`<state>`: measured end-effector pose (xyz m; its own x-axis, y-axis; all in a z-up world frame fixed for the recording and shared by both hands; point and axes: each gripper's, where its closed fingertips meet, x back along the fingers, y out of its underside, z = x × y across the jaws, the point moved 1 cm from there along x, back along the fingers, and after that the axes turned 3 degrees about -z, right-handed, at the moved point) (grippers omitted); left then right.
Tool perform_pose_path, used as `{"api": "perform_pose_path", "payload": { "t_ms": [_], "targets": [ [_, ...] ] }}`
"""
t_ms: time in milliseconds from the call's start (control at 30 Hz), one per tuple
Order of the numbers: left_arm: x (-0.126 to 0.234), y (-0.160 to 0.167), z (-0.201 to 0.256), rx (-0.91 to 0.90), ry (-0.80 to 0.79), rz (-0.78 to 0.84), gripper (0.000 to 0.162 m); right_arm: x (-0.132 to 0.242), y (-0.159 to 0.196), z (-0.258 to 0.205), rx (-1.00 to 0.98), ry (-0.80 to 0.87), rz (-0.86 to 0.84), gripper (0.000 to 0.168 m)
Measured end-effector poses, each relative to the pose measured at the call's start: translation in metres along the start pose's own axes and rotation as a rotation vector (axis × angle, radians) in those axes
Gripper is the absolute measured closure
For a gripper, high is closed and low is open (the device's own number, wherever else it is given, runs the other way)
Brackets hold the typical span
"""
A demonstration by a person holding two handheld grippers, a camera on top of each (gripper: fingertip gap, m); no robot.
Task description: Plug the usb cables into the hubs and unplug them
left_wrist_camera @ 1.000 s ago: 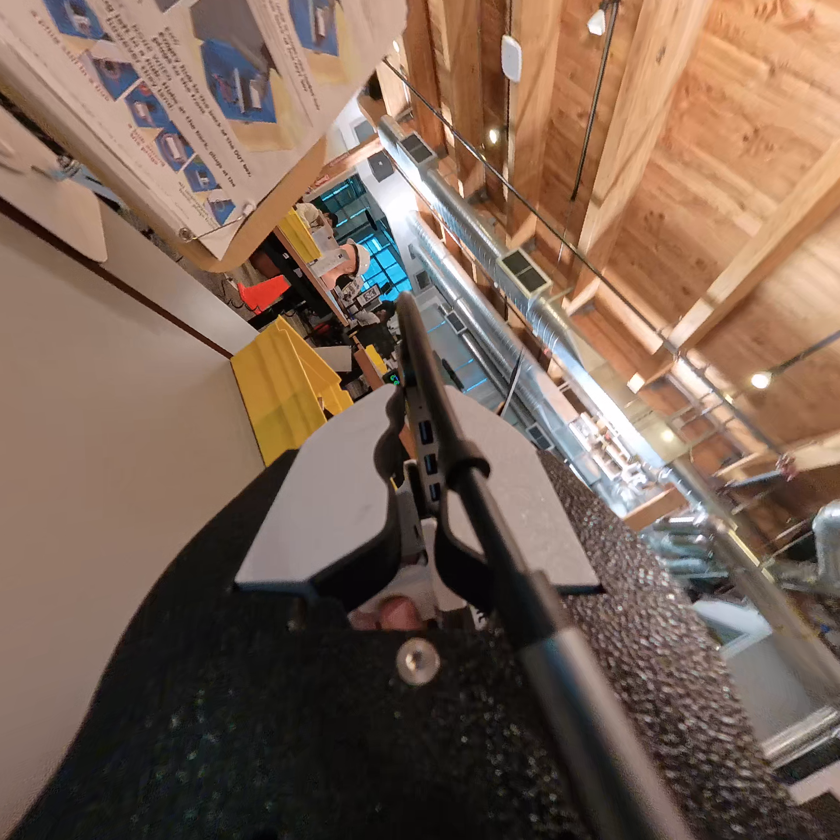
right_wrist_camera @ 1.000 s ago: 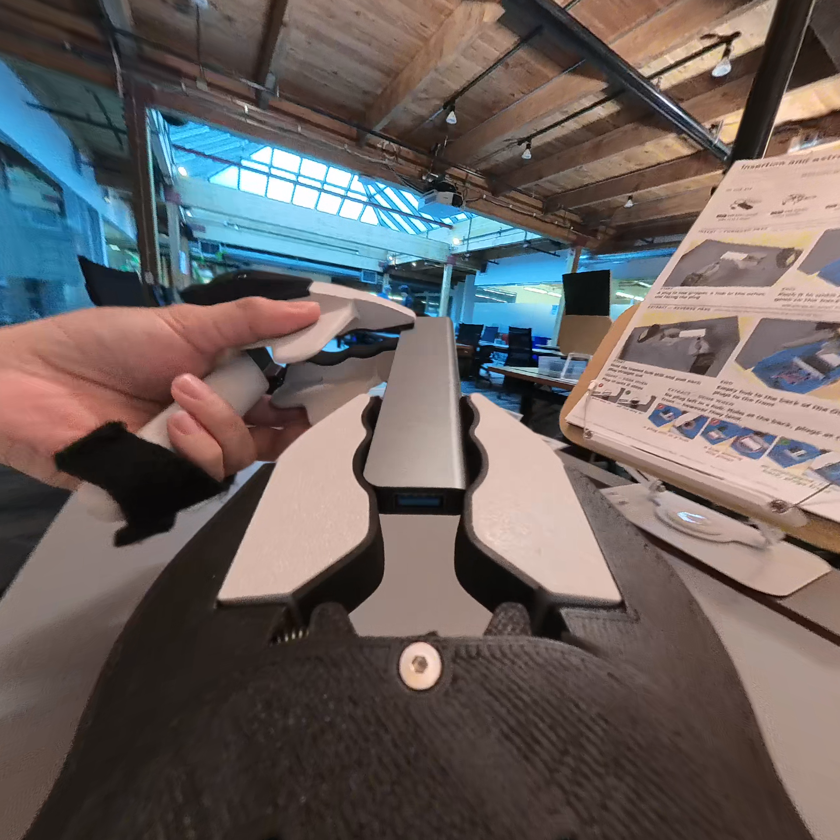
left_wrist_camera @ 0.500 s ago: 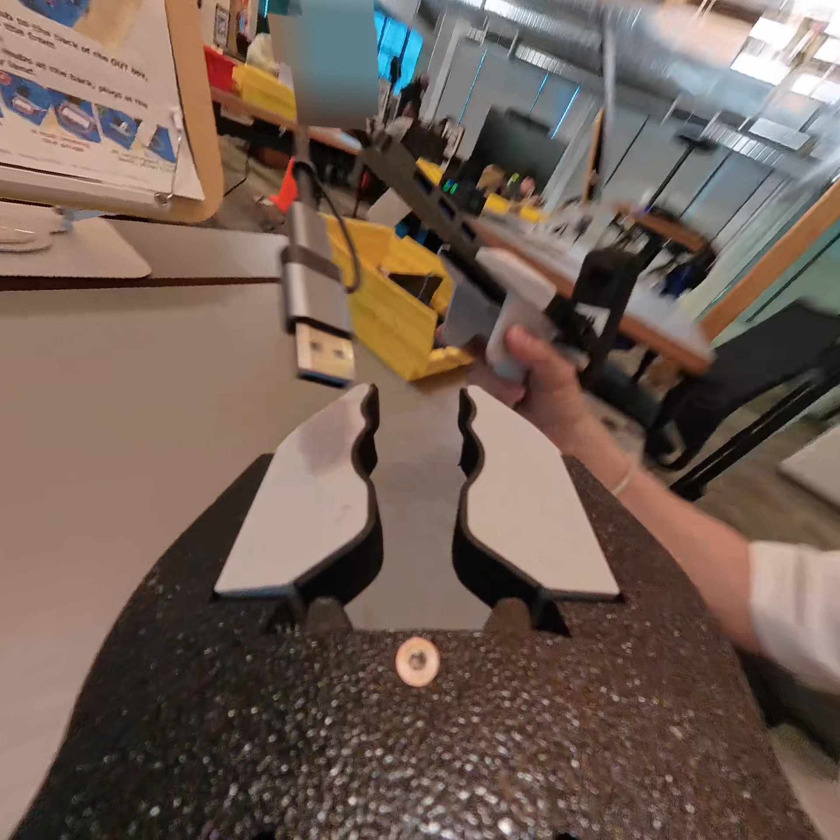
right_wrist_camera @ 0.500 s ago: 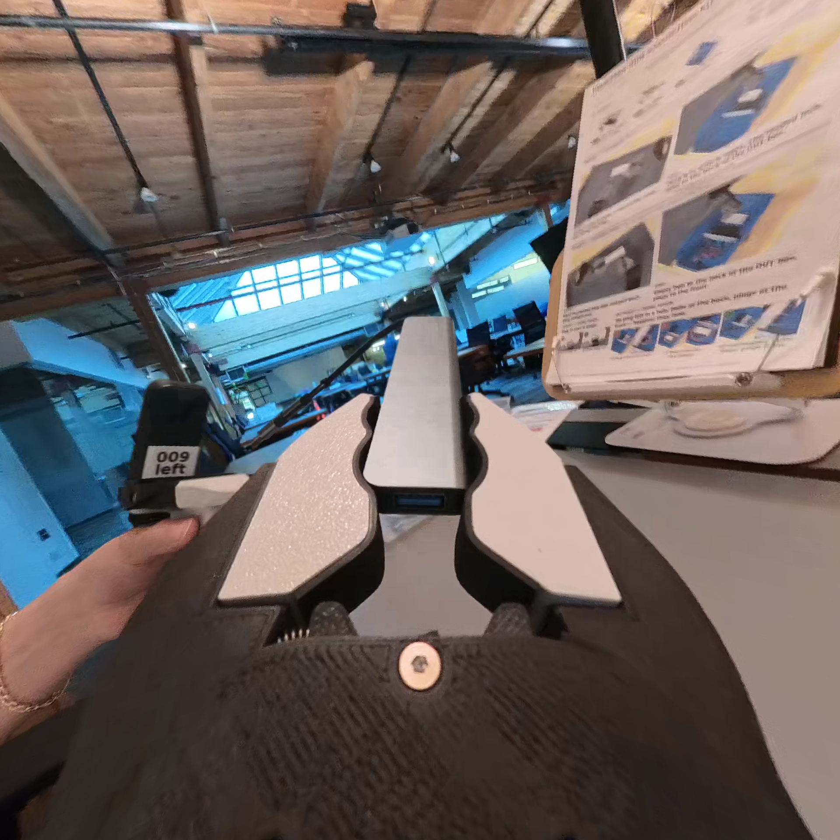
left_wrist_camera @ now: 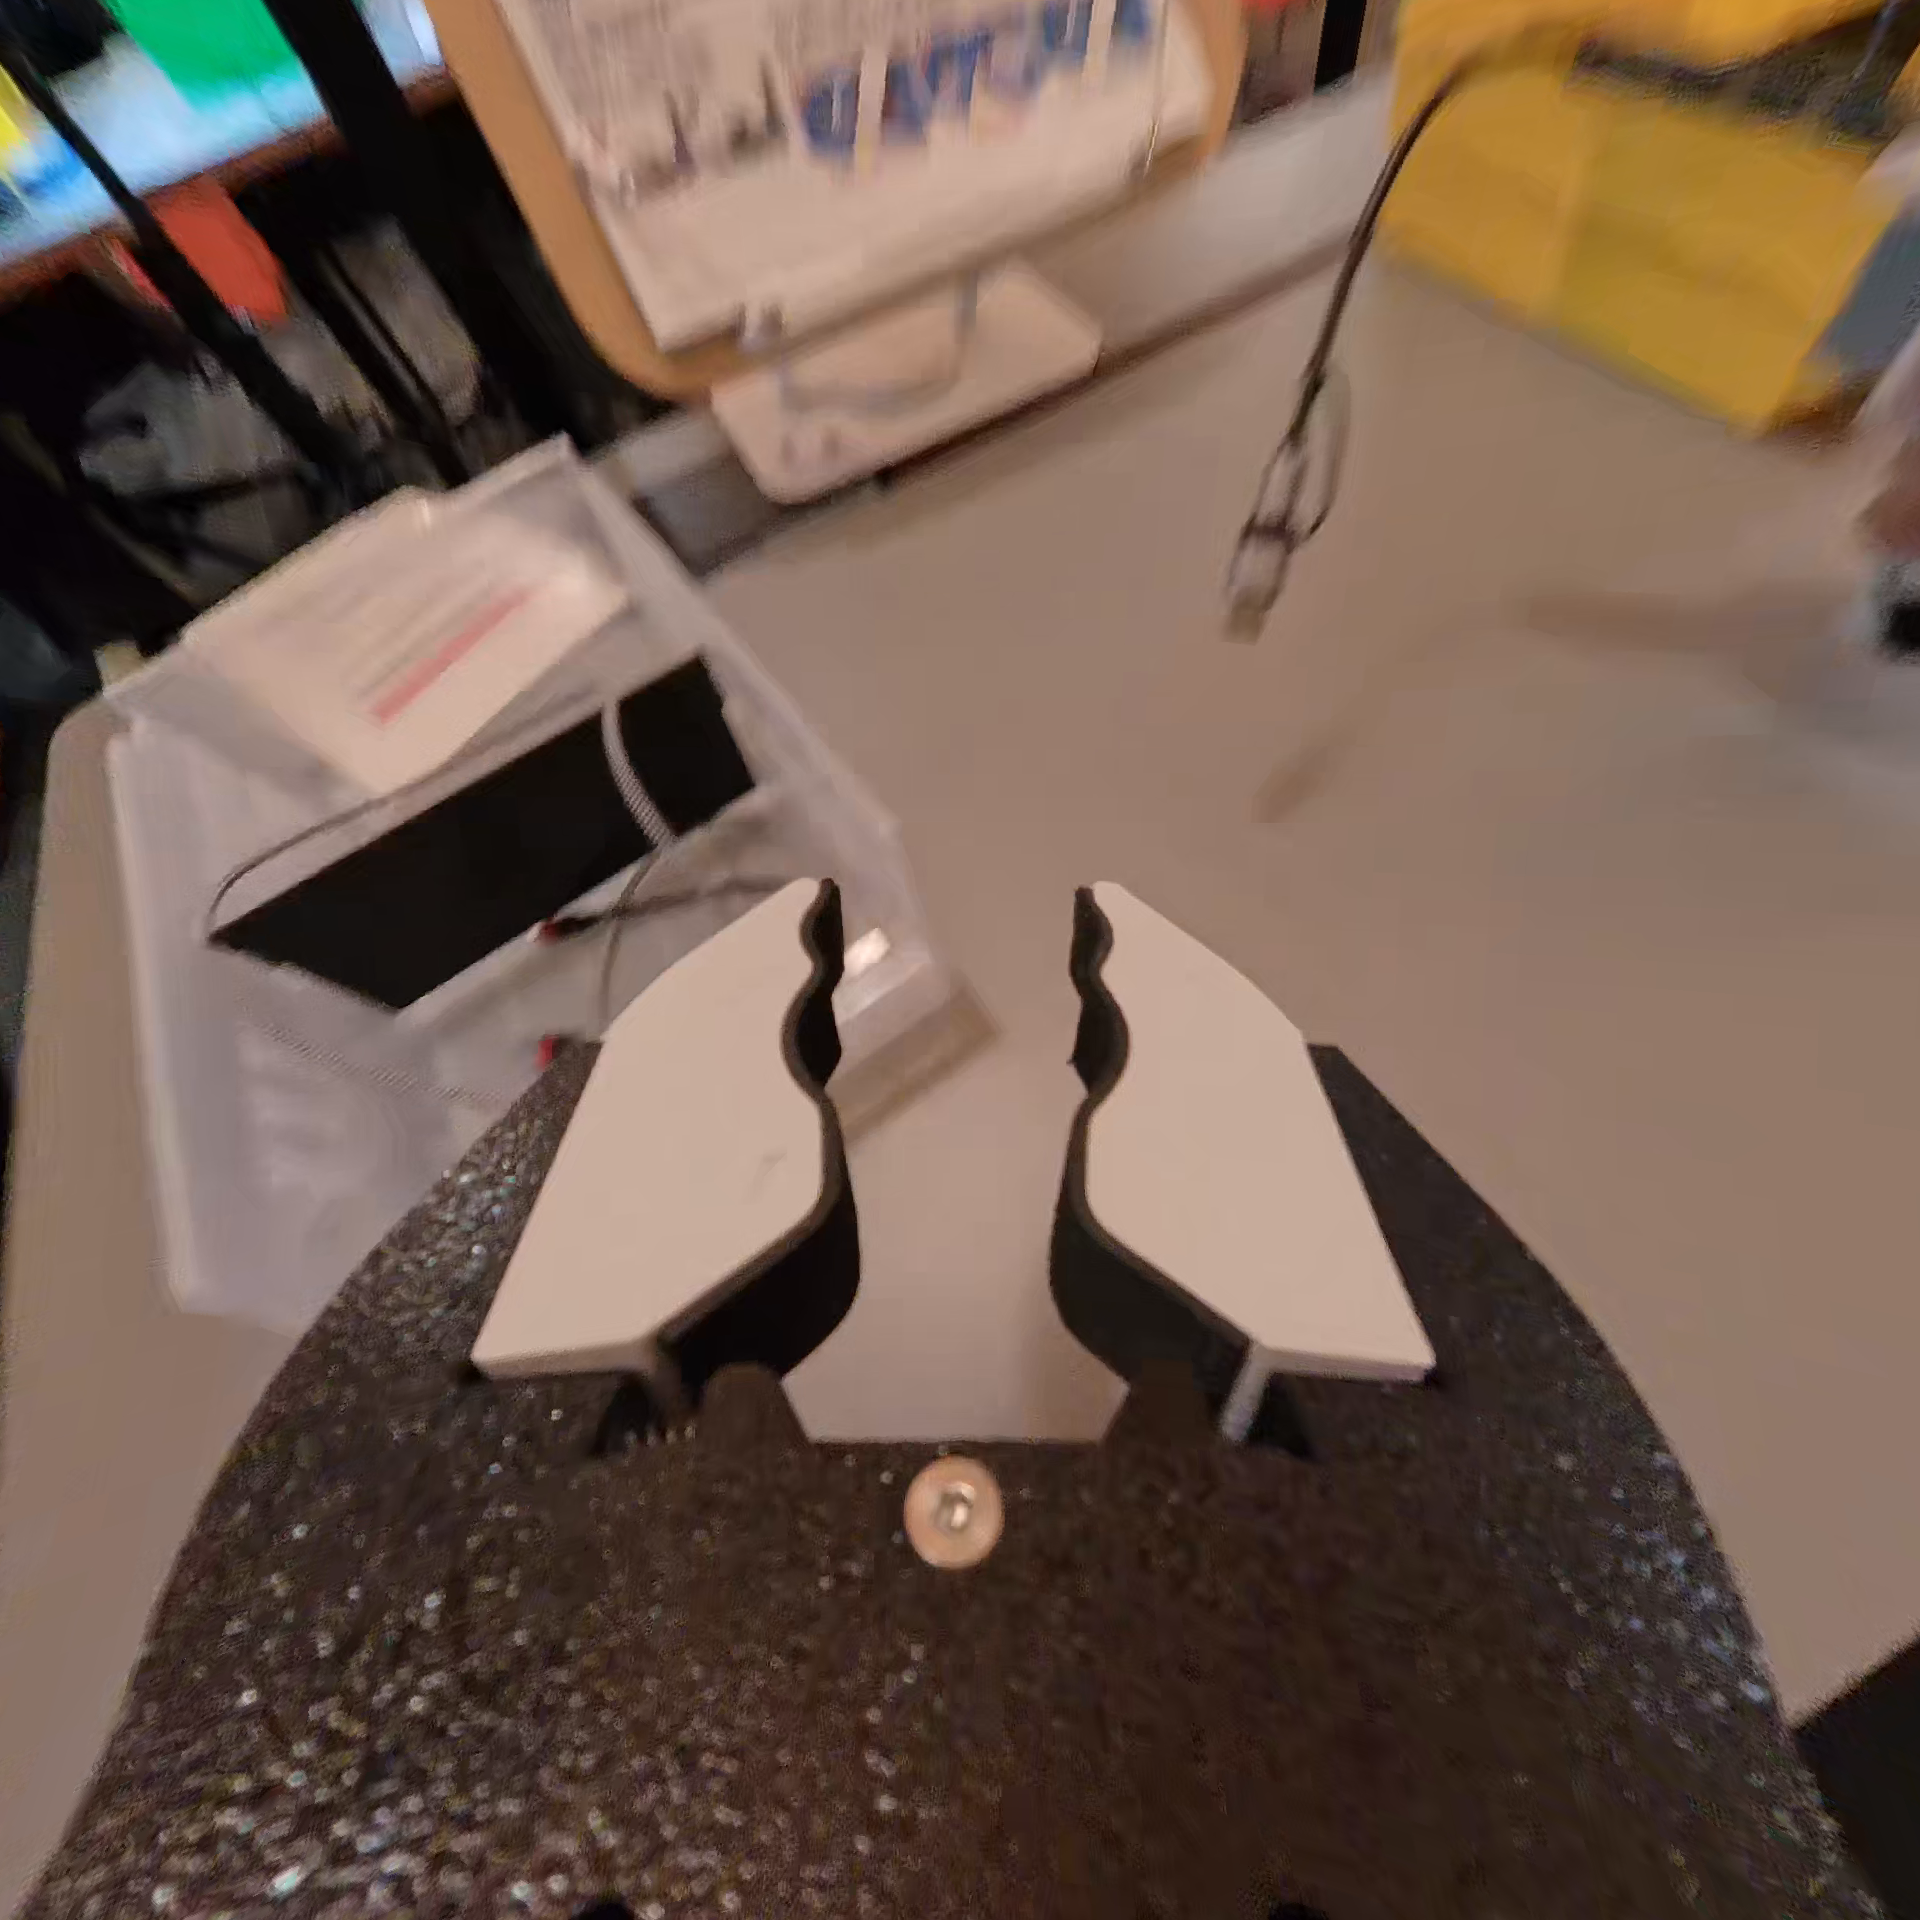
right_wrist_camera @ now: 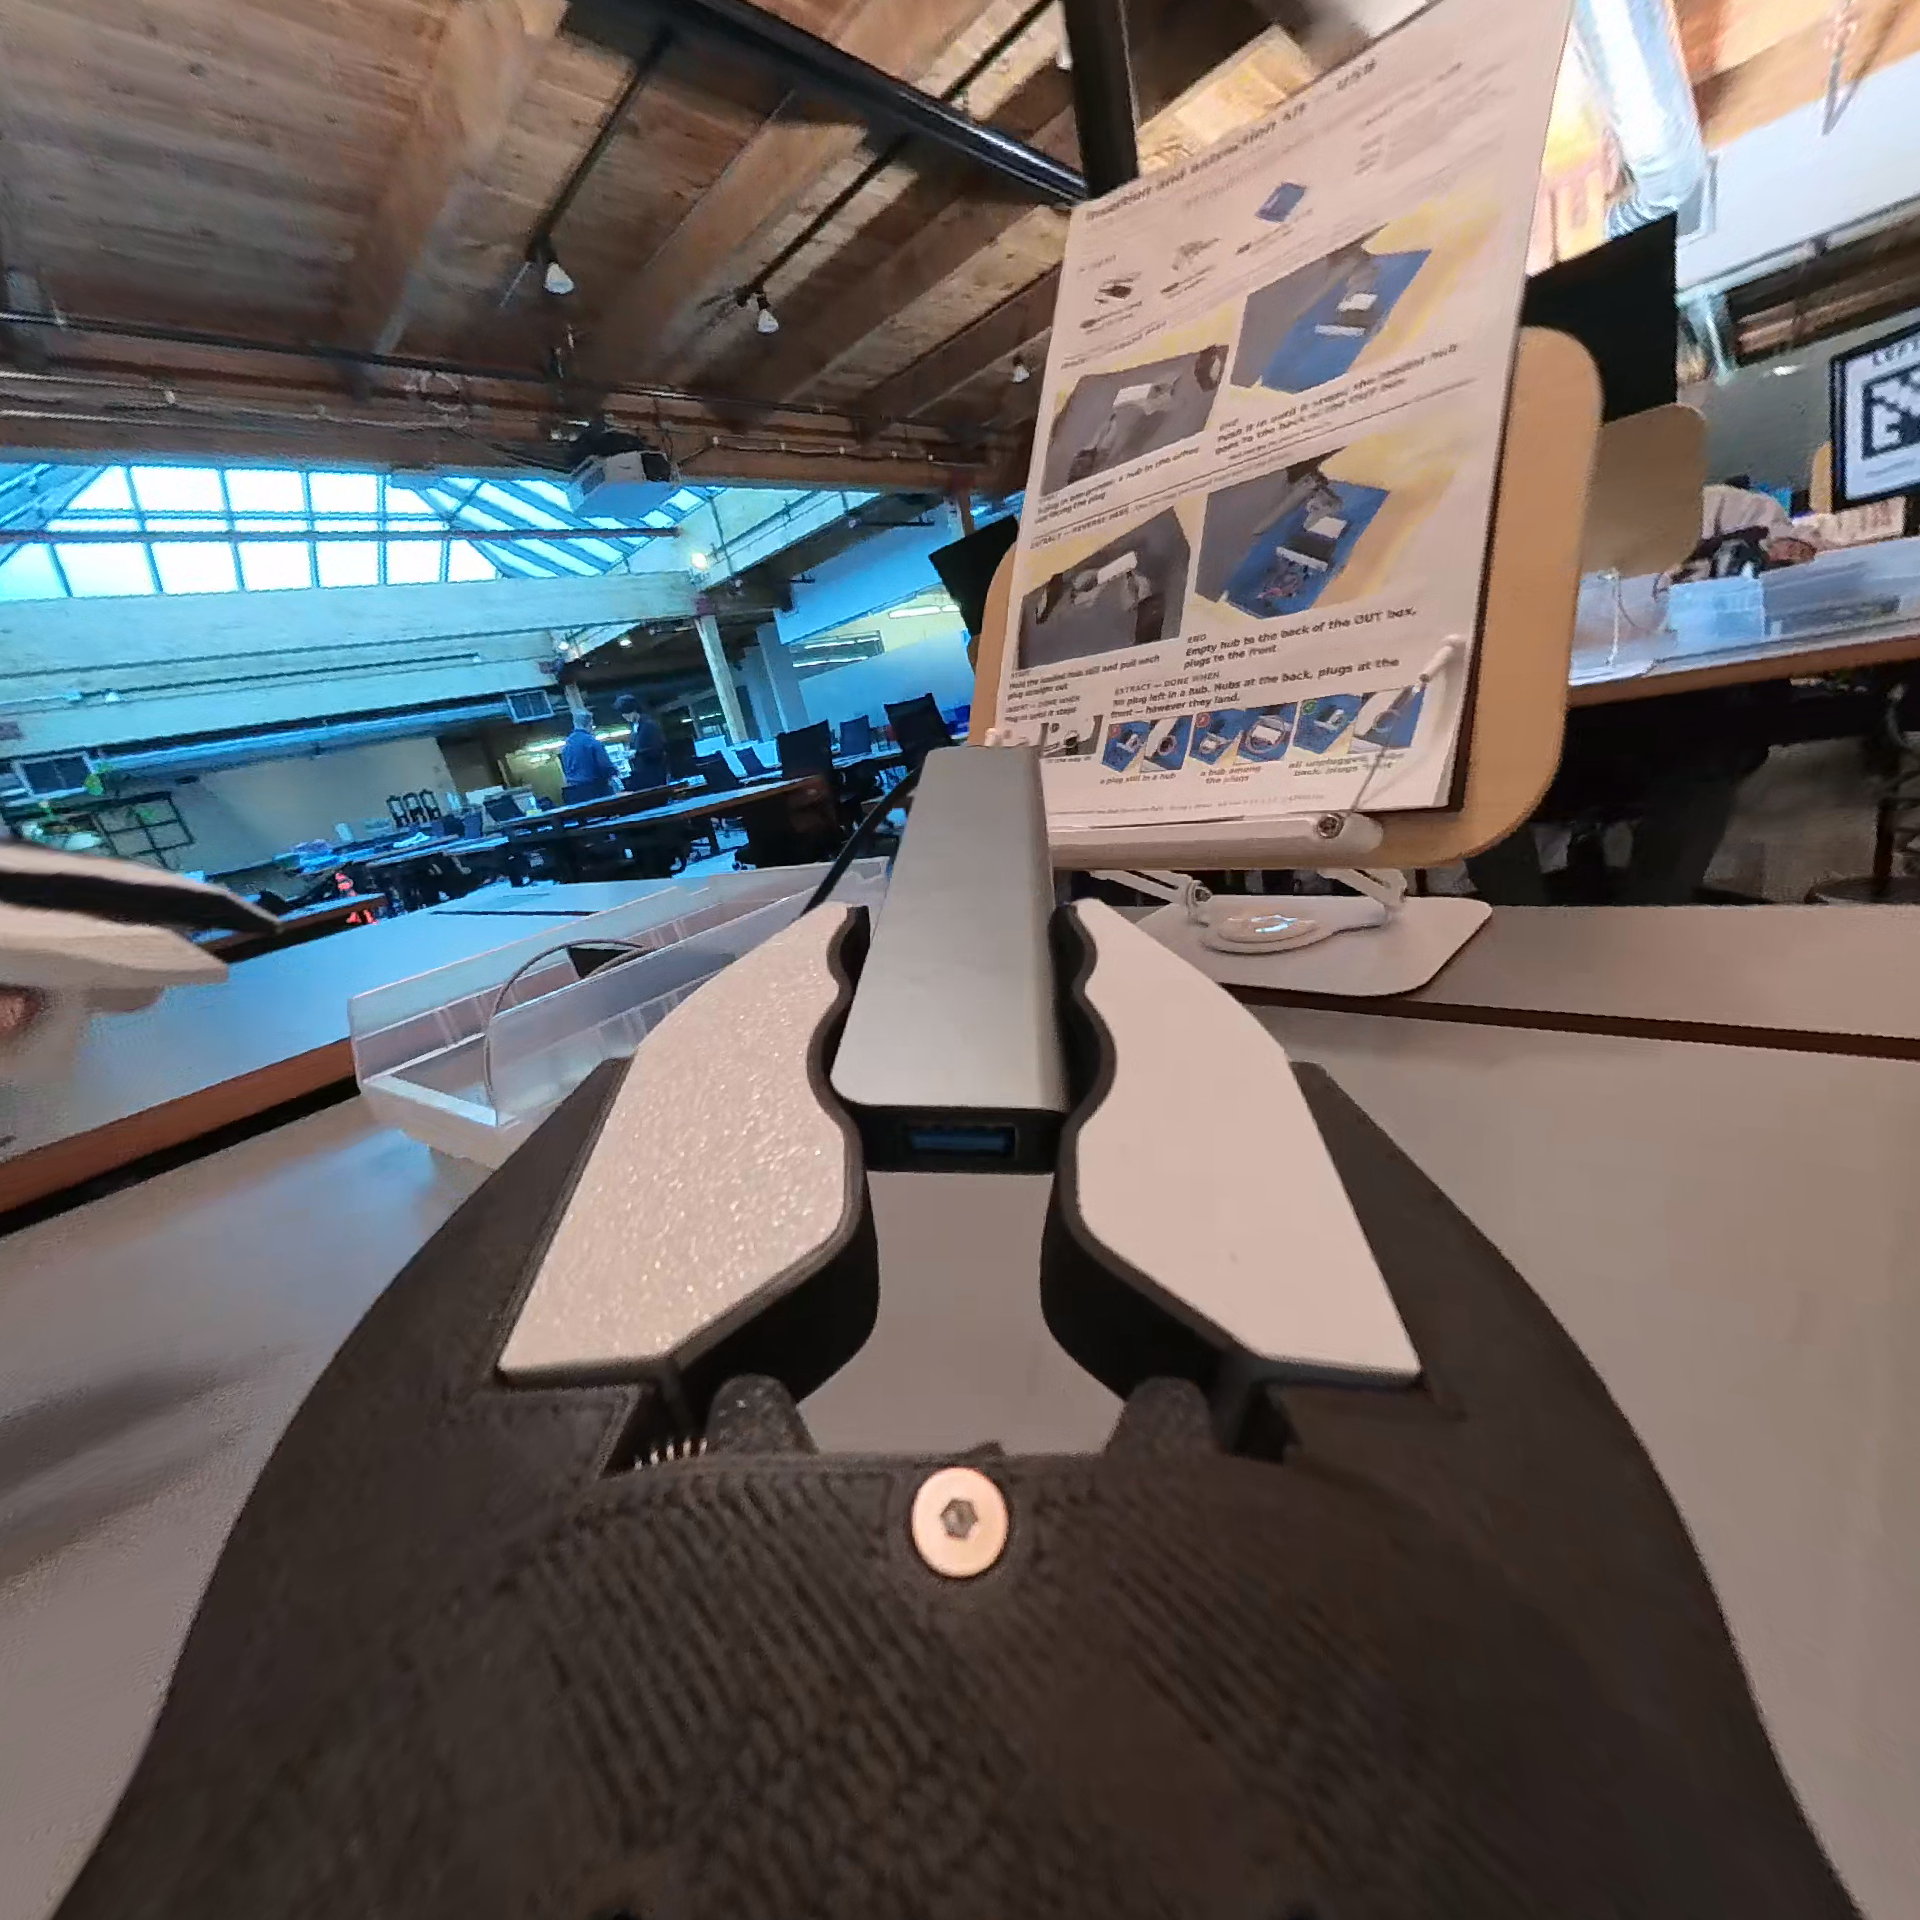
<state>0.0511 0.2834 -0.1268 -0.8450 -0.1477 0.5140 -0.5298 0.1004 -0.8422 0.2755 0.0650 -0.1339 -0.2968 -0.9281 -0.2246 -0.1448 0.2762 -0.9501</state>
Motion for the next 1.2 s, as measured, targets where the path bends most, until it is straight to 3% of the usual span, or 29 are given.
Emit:
{"api": "perform_pose_path", "payload": {
  "t_ms": [133, 333, 367, 433, 567, 633, 800, 933, 1200],
  "targets": [
    [-0.001, 0.034, -0.063, -0.031, -0.084, -0.35, 0.121, 0.0, 0.003, -0.002, 0.071, -0.005, 0.014, 0.133],
    [-0.039, 0.053, -0.1, 0.211, 0.004, -0.608, 0.122, 0.003, 0.014, 0.014, 0.093, 0.044, -0.011, 0.133],
    [-0.049, 0.055, -0.101, 0.227, 0.035, -0.637, 0.133, 0.003, 0.014, 0.016, 0.096, 0.05, -0.011, 0.133],
    [-0.068, 0.057, -0.1, 0.118, 0.124, -0.663, 0.138, 0.004, 0.014, 0.018, 0.102, 0.052, -0.016, 0.133],
    [-0.086, 0.082, -0.112, -0.179, 0.171, -0.859, 0.127, 0.006, 0.015, 0.022, 0.098, 0.055, -0.019, 0.133],
    [-0.089, 0.094, -0.116, -0.195, 0.183, -0.947, 0.126, 0.006, 0.014, 0.024, 0.096, 0.054, -0.019, 0.133],
    [-0.093, 0.113, -0.109, 0.216, 0.175, -1.122, 0.131, 0.006, 0.014, 0.028, 0.092, 0.05, -0.023, 0.133],
    [-0.109, 0.109, -0.112, 0.436, 0.141, -1.056, 0.131, 0.006, 0.015, 0.028, 0.095, 0.044, -0.026, 0.133],
    [-0.122, 0.122, -0.116, 0.601, 0.061, -1.083, 0.129, 0.004, 0.016, 0.026, 0.101, 0.03, -0.03, 0.133]
  ]
}}
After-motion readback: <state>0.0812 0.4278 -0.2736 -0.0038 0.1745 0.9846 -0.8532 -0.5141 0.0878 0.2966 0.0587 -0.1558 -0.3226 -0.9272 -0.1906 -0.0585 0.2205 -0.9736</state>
